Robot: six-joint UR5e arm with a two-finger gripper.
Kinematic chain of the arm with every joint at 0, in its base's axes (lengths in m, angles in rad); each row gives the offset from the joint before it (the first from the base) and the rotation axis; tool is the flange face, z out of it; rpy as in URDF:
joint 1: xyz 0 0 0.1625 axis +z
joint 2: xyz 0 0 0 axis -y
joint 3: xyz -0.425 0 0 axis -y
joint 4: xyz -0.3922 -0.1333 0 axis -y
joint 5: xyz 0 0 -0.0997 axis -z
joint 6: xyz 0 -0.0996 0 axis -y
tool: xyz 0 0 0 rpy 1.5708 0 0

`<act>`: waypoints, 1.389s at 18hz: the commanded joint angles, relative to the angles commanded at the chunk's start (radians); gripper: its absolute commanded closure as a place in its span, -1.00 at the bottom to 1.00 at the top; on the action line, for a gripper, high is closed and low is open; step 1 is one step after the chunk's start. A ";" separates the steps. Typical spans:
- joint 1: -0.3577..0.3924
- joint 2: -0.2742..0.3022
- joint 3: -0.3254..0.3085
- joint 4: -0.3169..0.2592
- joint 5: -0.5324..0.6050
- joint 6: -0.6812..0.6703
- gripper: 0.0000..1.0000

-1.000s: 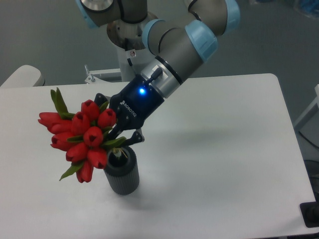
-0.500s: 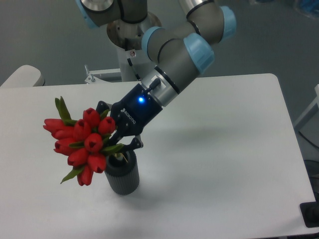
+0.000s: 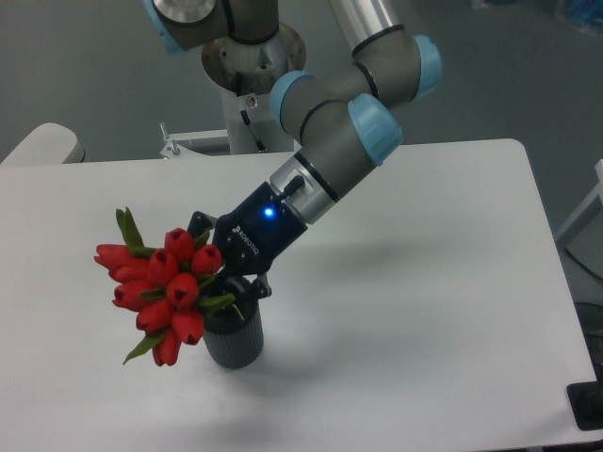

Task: Insert the flowers into the vase
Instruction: 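Lower the tulip stems into the vase opening with the gripper, then push the tulips deeper into the vase and settle them upright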

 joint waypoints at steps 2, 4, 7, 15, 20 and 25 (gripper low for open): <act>0.002 0.000 -0.009 0.000 0.000 0.006 0.59; 0.002 -0.002 -0.012 0.000 0.000 0.008 0.59; 0.006 -0.003 -0.017 0.000 0.000 0.008 0.58; 0.009 -0.018 -0.057 0.000 0.000 0.064 0.55; 0.014 -0.032 -0.057 0.000 0.000 0.081 0.53; 0.031 -0.038 -0.057 0.000 0.000 0.098 0.40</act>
